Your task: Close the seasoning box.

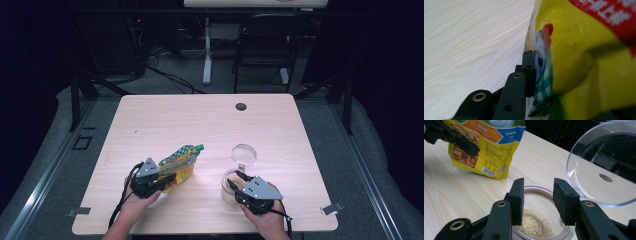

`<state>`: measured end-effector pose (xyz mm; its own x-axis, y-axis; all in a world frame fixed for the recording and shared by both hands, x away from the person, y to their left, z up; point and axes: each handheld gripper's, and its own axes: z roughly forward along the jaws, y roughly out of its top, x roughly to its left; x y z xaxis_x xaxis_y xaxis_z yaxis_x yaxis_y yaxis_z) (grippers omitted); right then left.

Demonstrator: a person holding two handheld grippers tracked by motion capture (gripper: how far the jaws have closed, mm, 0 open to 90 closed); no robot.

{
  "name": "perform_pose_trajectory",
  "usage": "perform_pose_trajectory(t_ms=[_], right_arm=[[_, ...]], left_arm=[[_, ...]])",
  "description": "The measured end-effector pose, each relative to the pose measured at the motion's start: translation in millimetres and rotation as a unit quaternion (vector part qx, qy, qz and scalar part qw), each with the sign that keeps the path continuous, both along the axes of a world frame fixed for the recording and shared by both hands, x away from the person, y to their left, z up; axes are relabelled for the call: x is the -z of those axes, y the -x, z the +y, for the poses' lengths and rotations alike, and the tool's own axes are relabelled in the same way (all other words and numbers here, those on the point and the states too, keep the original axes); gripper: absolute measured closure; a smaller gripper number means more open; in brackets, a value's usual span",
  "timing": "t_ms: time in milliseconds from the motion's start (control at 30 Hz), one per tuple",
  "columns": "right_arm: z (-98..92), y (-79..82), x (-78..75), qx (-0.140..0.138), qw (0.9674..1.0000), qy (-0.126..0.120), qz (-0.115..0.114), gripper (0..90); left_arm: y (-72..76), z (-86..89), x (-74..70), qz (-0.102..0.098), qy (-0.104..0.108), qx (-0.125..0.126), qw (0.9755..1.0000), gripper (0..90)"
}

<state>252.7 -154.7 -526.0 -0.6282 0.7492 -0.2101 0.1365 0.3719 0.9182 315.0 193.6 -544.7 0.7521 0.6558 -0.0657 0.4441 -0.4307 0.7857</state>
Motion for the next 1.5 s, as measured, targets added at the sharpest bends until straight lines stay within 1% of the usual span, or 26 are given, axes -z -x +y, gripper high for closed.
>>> perform_pose_trajectory(t_ms=[33, 67, 133, 167, 233, 300, 333, 367, 433, 467, 533, 600, 733, 800, 900, 1100, 1167, 1200, 1233, 1300, 1333, 1367, 1433, 1500], right_arm=[[-0.3, -0.1, -0.1, 0.000, 1.0000, 0.001, 0.000, 61.3], [-0.3, -0.2, -0.2, 0.000, 1.0000, 0.000, 0.001, 61.4], [-0.7, -0.4, -0.3, 0.001, 1.0000, 0.000, 0.001, 61.4], [-0.8, -0.6, -0.5, 0.000, 1.0000, 0.001, 0.001, 61.3], [-0.9, -0.9, -0.7, -0.001, 1.0000, 0.001, 0.001, 61.3], [-0.7, -1.2, -0.7, -0.001, 1.0000, 0.001, 0.002, 61.3], [-0.5, -1.3, -0.6, -0.001, 1.0000, 0.000, 0.002, 61.3], [-0.3, -1.5, -0.7, -0.002, 1.0000, -0.001, 0.002, 61.4], [-0.3, -1.7, -0.9, -0.002, 1.0000, -0.002, 0.002, 61.3], [-0.3, -1.8, -0.9, -0.002, 1.0000, -0.002, 0.002, 61.3], [-0.3, -2.0, -0.9, -0.003, 1.0000, -0.002, 0.004, 61.3], [-0.5, -2.3, -0.9, -0.005, 1.0000, -0.002, 0.006, 61.2], [-0.3, -2.1, -0.9, -0.009, 0.9999, -0.008, 0.012, 59.5], [-0.4, -1.9, -1.2, -0.012, 0.9997, -0.010, 0.016, 58.7], [-0.1, -1.6, -1.6, -0.016, 0.9996, -0.013, 0.022, 57.3], [0.0, 0.3, -3.7, -0.019, 0.9993, -0.015, 0.028, 56.9], [-0.6, 0.2, -4.1, -0.020, 0.9992, -0.017, 0.031, 56.9], [-1.1, 0.1, -4.3, -0.020, 0.9991, -0.018, 0.032, 56.8], [-1.6, 0.1, -4.7, -0.021, 0.9990, -0.019, 0.034, 56.6], [-2.5, -0.4, -5.4, -0.024, 0.9988, -0.022, 0.036, 56.3], [-3.1, -0.3, -6.1, -0.024, 0.9988, -0.022, 0.038, 56.3], [-3.5, -0.1, -6.4, -0.024, 0.9987, -0.024, 0.038, 56.3], [-4.9, 0.4, -8.0, -0.025, 0.9986, -0.027, 0.037, 56.3], [-6.5, 0.7, -9.7, -0.023, 0.9986, -0.029, 0.037, 56.1]], left_arm=[[0.0, 1.5, 1.0, 0.006, 0.005, -0.002, 1.0000, 80.0], [0.0, 3.5, 1.1, 0.010, 0.005, -0.003, 0.9999, 80.0], [0.1, 7.4, 1.7, 0.016, 0.016, -0.007, 0.9997, 78.5], [0.2, 9.5, 1.7, 0.019, 0.018, -0.008, 0.9996, 77.1], [0.4, 13.1, 2.7, 0.020, 0.022, -0.008, 0.9995, 73.4], [0.7, 15.5, 3.7, 0.023, 0.033, -0.013, 0.9991, 70.3], [0.4, 17.0, 3.5, 0.025, 0.035, -0.012, 0.9990, 69.2], [0.2, 17.9, 3.4, 0.026, 0.040, -0.015, 0.9988, 67.3], [0.1, 19.4, 3.4, 0.030, 0.054, -0.017, 0.9979, 62.4], [0.4, 20.0, 3.5, 0.031, 0.056, -0.018, 0.9978, 60.2], [1.5, 21.0, 4.1, 0.028, 0.053, -0.016, 0.9980, 55.2], [2.5, 22.6, 4.5, 0.026, 0.051, -0.019, 0.9982, 51.9], [2.6, 25.9, 4.6, 0.024, 0.064, -0.029, 0.9972, 46.5], [2.9, 26.1, 4.6, 0.024, 0.068, -0.031, 0.9969, 45.9], [3.0, 25.8, 4.6, 0.025, 0.073, -0.028, 0.9967, 44.4], [5.3, 25.5, 4.6, 0.021, 0.068, -0.033, 0.9970, 42.5], [8.2, 26.5, 3.8, 0.022, 0.064, -0.033, 0.9971, 42.1], [9.3, 27.6, 3.2, 0.019, 0.064, -0.032, 0.9973, 41.7], [10.7, 28.2, 2.8, 0.018, 0.070, -0.035, 0.9967, 41.4], [12.9, 30.3, 2.1, 0.018, 0.074, -0.037, 0.9964, 40.8], [13.7, 31.5, 1.5, 0.016, 0.071, -0.035, 0.9968, 40.6], [14.9, 32.5, 0.8, 0.018, 0.068, -0.033, 0.9970, 40.4], [17.5, 33.5, 0.1, 0.014, 0.066, -0.033, 0.9972, 39.9], [20.5, 34.5, -1.1, 0.013, 0.070, -0.034, 0.9969, 39.6]])
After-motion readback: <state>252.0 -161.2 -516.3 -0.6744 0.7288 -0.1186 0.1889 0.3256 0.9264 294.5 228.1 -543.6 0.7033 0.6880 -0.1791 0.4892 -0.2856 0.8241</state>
